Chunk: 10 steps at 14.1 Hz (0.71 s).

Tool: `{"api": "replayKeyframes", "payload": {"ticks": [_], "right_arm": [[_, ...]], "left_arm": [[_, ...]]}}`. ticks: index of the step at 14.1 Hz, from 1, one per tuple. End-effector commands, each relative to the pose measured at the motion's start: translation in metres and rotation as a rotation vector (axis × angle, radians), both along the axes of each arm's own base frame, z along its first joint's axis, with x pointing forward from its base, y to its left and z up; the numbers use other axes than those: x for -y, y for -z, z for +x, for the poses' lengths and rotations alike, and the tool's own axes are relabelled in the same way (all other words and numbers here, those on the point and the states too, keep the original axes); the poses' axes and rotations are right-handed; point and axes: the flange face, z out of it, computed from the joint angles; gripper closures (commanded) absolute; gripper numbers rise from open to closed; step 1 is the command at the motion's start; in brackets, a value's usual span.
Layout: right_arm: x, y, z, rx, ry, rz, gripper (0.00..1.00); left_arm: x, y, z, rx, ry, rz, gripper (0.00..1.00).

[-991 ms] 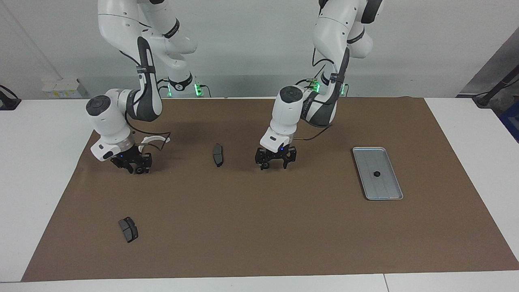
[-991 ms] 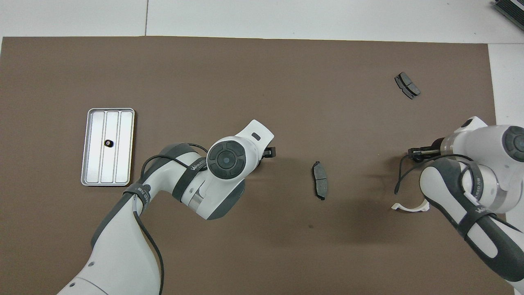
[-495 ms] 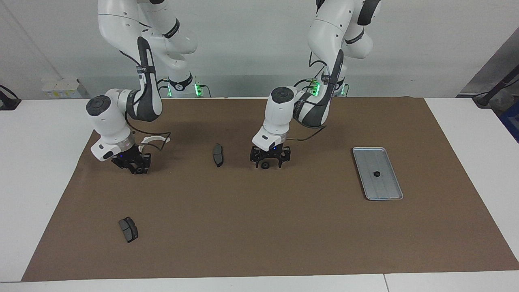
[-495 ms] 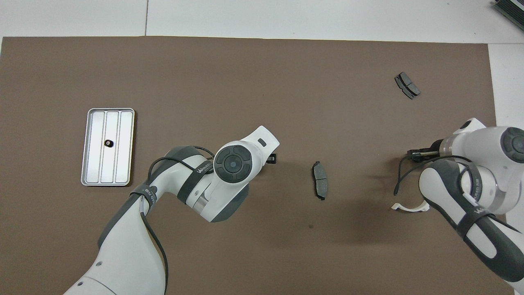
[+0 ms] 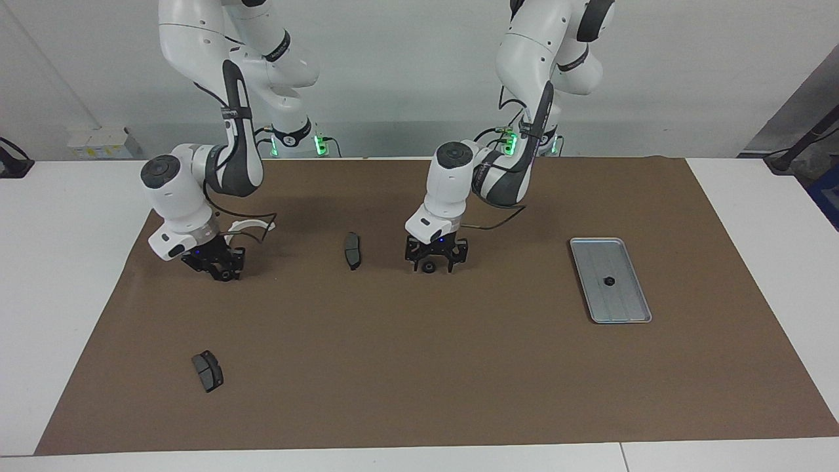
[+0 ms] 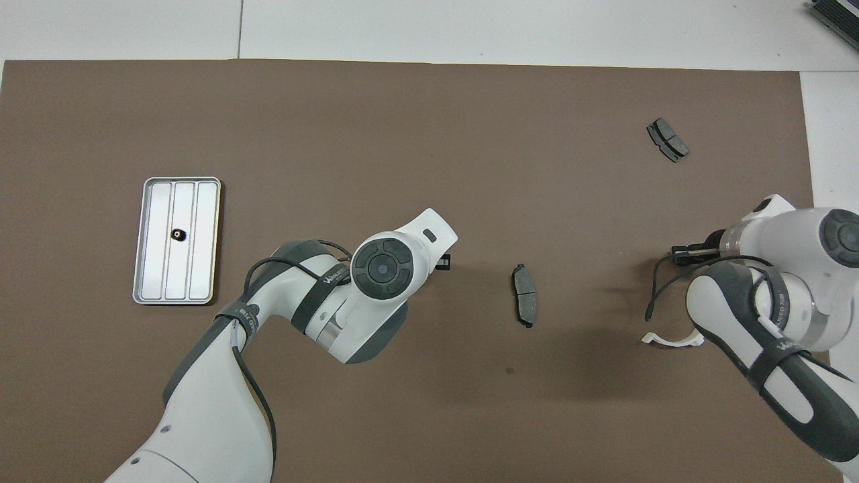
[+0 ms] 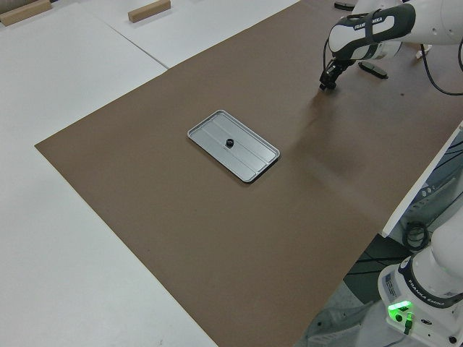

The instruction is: Pick bearing gear from pile to tray

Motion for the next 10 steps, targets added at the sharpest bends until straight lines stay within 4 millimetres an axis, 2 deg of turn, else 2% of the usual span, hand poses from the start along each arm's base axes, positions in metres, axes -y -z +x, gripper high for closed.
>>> {"api": "replayKeyframes", "payload": {"ticks": [1,3,5,8,10], "right_arm": [[-0.001,-0.001,-0.003,0.01,0.026,0.027,1.0],[-0.007,-0.011,0.003,0.022,0.038,0.036,1.0],[-0.025,-0.026,0.015,0.015,0.048,0.043,1.0],[-0.071,-0.043,0.025,-0.004,0.115,0.057,1.0],[-0.117,-0.048,0.028,0.003,0.155,0.065,1.0]], "left_arm": [[0.0,0.004,-0.003,0.016,0.021,0.011,0.58],[-0.001,0.005,-0.003,0.014,0.021,0.013,0.67],[-0.001,0.002,-0.001,0.014,0.017,0.013,0.73],[-0.003,-0.017,0.019,-0.003,-0.016,0.019,0.8],[-0.015,-0.037,0.044,-0.032,-0.055,0.047,0.84]]}}
